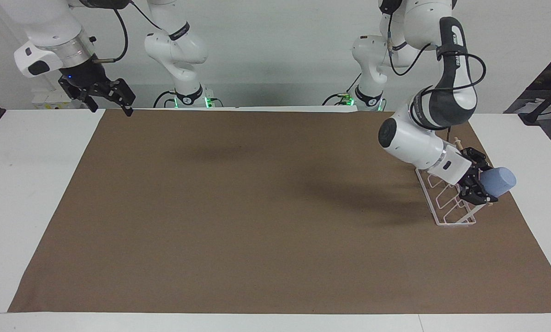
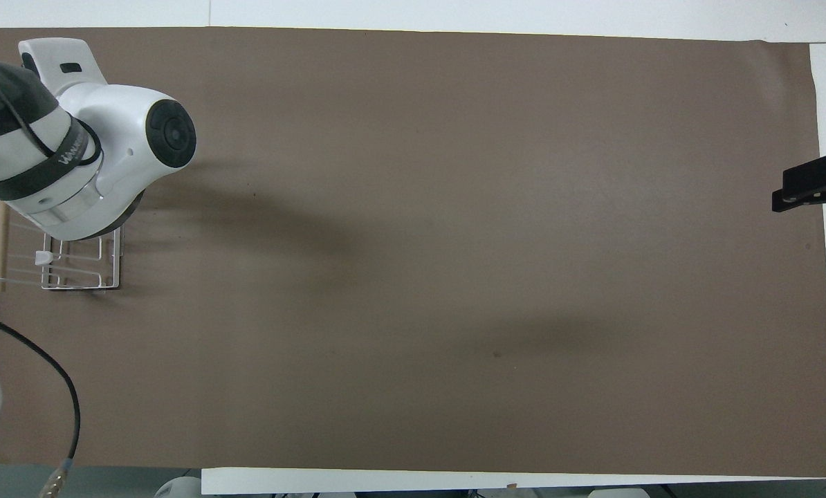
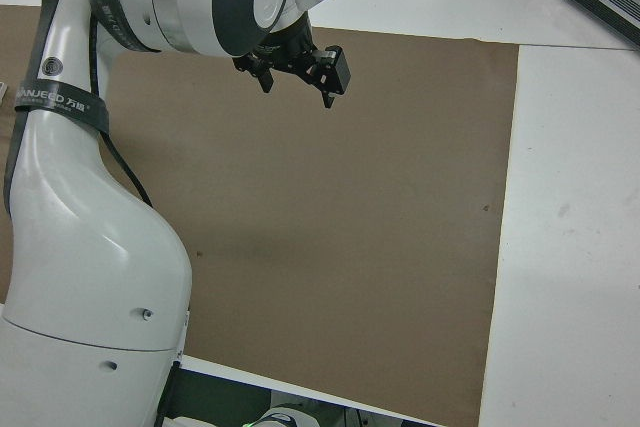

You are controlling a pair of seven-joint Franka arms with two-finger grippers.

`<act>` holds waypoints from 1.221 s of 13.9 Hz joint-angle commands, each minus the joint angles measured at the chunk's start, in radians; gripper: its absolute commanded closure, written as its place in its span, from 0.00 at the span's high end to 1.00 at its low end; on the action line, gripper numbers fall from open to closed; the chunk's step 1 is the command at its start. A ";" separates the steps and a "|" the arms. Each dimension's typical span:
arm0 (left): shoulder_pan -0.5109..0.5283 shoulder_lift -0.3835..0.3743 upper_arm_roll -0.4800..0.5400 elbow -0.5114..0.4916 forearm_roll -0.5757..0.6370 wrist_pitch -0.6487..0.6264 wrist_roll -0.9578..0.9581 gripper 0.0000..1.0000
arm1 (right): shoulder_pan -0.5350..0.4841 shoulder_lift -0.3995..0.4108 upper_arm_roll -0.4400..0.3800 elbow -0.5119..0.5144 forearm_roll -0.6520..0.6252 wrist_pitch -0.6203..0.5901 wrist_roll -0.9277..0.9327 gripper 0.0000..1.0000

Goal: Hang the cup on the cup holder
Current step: 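Carry the cup with the left gripper over the acrylic rack, then lower the cup onto a wooden peg with the left gripper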

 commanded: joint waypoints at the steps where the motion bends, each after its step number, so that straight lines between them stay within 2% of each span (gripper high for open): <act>1: 0.017 0.035 -0.006 0.011 0.038 -0.005 -0.019 0.35 | 0.059 0.003 -0.037 0.016 -0.036 -0.019 -0.031 0.99; 6: -0.002 0.018 -0.012 -0.053 0.035 -0.058 -0.069 0.35 | 0.064 -0.015 -0.043 -0.010 -0.025 -0.025 -0.031 0.99; 9: -0.022 0.010 -0.012 -0.058 0.030 -0.109 -0.069 0.35 | 0.093 -0.017 -0.132 -0.018 -0.024 -0.019 -0.086 0.99; 17: -0.008 0.018 -0.011 -0.067 0.000 -0.039 -0.079 0.35 | 0.094 -0.017 -0.137 -0.019 -0.027 -0.027 -0.087 0.99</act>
